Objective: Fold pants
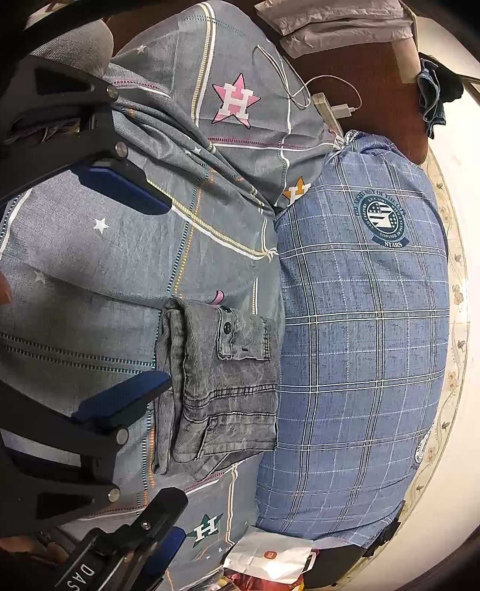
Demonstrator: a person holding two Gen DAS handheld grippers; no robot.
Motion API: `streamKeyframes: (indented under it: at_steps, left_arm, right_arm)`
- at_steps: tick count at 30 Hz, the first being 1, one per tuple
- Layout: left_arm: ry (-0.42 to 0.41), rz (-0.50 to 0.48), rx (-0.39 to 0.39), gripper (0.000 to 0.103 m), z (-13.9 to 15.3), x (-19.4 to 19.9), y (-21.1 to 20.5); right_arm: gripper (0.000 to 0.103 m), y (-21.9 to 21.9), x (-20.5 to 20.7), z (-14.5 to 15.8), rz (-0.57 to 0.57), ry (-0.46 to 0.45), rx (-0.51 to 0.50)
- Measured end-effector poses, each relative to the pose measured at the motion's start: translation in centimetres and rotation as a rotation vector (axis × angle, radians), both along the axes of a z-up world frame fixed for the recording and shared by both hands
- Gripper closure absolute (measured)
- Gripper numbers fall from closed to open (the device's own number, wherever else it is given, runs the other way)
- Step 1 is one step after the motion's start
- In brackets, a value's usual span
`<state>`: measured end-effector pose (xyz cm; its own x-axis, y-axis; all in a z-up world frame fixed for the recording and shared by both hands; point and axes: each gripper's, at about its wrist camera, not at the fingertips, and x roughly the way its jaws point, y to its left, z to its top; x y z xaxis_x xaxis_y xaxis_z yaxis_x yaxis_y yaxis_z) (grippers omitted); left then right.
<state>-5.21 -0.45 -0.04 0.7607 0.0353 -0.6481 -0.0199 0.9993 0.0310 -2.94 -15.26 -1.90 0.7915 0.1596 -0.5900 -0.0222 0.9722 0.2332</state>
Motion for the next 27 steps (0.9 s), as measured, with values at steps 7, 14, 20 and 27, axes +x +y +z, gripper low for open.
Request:
streamKeyframes:
  at_steps: [7, 14, 20, 27]
  left_arm:
    - [-0.003, 0.000, -0.006, 0.017, 0.21, -0.02, 0.12]
    - [-0.001, -0.004, -0.005, 0.017, 0.21, -0.05, 0.10]
    - [-0.002, -0.006, -0.005, 0.017, 0.22, -0.03, 0.12]
    - [-0.002, -0.008, -0.005, 0.017, 0.21, -0.05, 0.11]
  right_arm:
    - [0.019, -0.08, 0.09, 0.00, 0.001, -0.002, -0.001]
    - [0.019, -0.06, 0.09, 0.00, 0.001, -0.002, -0.001]
    - [0.019, -0.15, 0.05, 0.04, -0.001, -0.004, 0.001]
    - [0.019, -0.16, 0.04, 0.05, -0.001, -0.004, -0.002]
